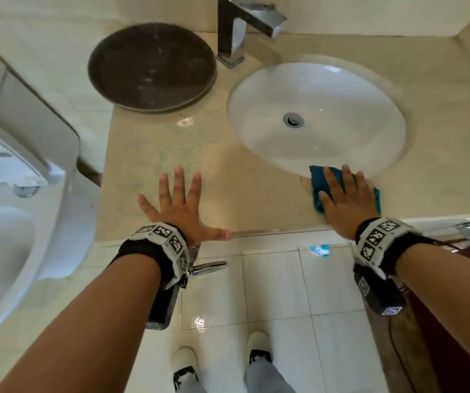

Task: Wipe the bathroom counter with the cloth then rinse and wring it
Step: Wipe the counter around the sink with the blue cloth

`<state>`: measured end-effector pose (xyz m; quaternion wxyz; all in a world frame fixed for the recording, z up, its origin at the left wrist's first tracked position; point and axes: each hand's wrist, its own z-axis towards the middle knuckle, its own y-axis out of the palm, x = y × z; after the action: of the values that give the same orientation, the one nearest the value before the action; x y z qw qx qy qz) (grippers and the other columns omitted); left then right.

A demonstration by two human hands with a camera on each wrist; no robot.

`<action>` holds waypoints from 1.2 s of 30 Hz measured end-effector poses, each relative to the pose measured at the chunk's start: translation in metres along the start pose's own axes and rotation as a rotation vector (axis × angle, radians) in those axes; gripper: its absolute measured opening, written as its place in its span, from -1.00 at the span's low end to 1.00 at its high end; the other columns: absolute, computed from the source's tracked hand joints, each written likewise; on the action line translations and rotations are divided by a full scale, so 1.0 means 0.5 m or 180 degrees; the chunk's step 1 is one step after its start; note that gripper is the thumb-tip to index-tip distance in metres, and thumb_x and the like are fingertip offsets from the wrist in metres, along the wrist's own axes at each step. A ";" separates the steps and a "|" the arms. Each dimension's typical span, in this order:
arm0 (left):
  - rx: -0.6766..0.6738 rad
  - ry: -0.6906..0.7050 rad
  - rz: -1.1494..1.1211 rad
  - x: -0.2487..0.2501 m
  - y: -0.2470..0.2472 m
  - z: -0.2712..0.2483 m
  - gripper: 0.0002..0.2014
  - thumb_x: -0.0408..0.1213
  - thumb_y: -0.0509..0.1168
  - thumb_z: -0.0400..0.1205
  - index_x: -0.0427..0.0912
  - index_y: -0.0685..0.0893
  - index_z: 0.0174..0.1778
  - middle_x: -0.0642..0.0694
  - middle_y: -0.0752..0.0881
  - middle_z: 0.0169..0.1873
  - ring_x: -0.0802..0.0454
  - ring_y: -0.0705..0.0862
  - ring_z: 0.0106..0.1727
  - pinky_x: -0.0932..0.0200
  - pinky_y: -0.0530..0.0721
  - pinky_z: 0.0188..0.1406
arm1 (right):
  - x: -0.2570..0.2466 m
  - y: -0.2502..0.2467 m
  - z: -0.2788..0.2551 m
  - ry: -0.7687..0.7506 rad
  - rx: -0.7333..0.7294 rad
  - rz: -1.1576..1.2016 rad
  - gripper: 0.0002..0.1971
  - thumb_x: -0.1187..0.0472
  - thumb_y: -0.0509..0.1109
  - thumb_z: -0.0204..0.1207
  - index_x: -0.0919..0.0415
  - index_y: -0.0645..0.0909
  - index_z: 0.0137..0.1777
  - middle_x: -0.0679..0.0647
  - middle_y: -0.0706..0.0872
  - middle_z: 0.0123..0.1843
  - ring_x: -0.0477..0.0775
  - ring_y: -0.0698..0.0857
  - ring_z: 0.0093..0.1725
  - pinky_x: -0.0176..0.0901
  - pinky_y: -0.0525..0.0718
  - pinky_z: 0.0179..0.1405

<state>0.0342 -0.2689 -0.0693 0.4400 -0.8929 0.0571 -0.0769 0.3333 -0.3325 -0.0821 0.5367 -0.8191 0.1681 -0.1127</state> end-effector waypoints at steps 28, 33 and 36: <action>0.0403 0.0197 -0.0124 -0.234 0.020 -0.021 0.31 0.59 0.14 0.22 -0.08 -0.53 0.54 -0.07 -0.59 0.52 -0.11 -0.56 0.55 -0.36 -0.37 0.53 | -0.485 0.058 -0.131 -0.1655 -0.0192 -0.0366 -0.41 -0.16 -0.17 0.67 -0.24 -0.42 0.58 0.00 -0.49 0.63 0.22 -0.47 0.60 0.27 -0.41 0.56; 0.0454 0.0278 -0.0206 -0.241 0.024 -0.013 0.31 0.54 0.20 0.24 -0.09 -0.51 0.55 -0.09 -0.57 0.53 -0.13 -0.53 0.56 -0.36 -0.28 0.55 | -0.543 0.052 -0.105 -0.1766 -0.0115 -0.0319 -0.43 -0.15 -0.14 0.67 -0.29 -0.33 0.59 -0.04 -0.43 0.65 0.19 -0.43 0.62 0.24 -0.40 0.57; 0.0483 0.0297 -0.0197 -0.241 0.028 -0.012 0.33 0.57 0.17 0.20 -0.09 -0.53 0.54 -0.08 -0.57 0.53 -0.12 -0.53 0.56 -0.35 -0.27 0.56 | -0.545 0.033 -0.066 -0.1660 -0.0119 -0.0271 -0.44 -0.14 -0.13 0.68 -0.29 -0.29 0.60 -0.06 -0.39 0.67 0.15 -0.37 0.64 0.18 -0.37 0.59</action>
<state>-0.0859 -0.2617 -0.0871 0.5007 -0.8537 0.0439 -0.1361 0.0686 -0.2584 -0.0851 0.5414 -0.8366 -0.0084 0.0830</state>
